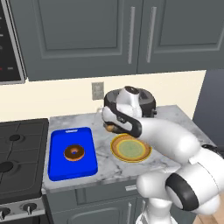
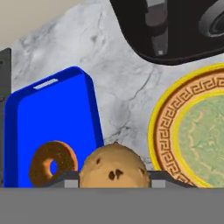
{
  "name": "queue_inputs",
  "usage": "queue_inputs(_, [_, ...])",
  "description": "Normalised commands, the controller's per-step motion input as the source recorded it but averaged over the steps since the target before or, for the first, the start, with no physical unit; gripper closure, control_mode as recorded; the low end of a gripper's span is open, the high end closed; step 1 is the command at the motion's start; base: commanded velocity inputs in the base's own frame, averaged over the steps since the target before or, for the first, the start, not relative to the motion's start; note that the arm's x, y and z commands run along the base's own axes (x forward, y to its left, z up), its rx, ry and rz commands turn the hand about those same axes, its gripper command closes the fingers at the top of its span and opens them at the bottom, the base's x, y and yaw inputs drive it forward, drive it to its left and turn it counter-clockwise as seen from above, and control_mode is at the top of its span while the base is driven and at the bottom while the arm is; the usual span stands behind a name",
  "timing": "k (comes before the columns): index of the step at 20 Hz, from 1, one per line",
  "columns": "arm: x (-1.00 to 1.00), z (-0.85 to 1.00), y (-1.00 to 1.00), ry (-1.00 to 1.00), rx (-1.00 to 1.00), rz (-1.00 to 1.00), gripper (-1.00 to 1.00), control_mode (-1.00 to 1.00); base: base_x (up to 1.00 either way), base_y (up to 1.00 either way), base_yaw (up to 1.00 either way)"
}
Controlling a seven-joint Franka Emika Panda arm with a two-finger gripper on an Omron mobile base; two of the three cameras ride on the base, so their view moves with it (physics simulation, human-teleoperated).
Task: Move the dessert items from the plates to the tray.
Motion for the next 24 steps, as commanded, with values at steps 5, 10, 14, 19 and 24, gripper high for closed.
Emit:
queue_inputs(5, [0.53,-0.09,1.0,0.0,0.0,-0.07,1.0,-1.0,0.0,0.0,0.0])
queue_inputs(10, [0.32,-0.09,0.87,0.0,-0.02,-0.05,1.0,-1.0,0.0,0.0,0.0])
queue_inputs(14, [0.14,-0.27,0.34,0.03,-0.14,0.0,1.0,-1.0,0.0,0.0,0.0])
queue_inputs(19, [0.17,-0.19,0.27,0.0,-0.12,-0.01,1.0,-1.0,0.0,0.0,0.0])
queue_inputs(24, [0.36,0.0,0.01,-0.01,-0.02,-0.04,-1.0,-1.0,0.0,0.0,0.0])
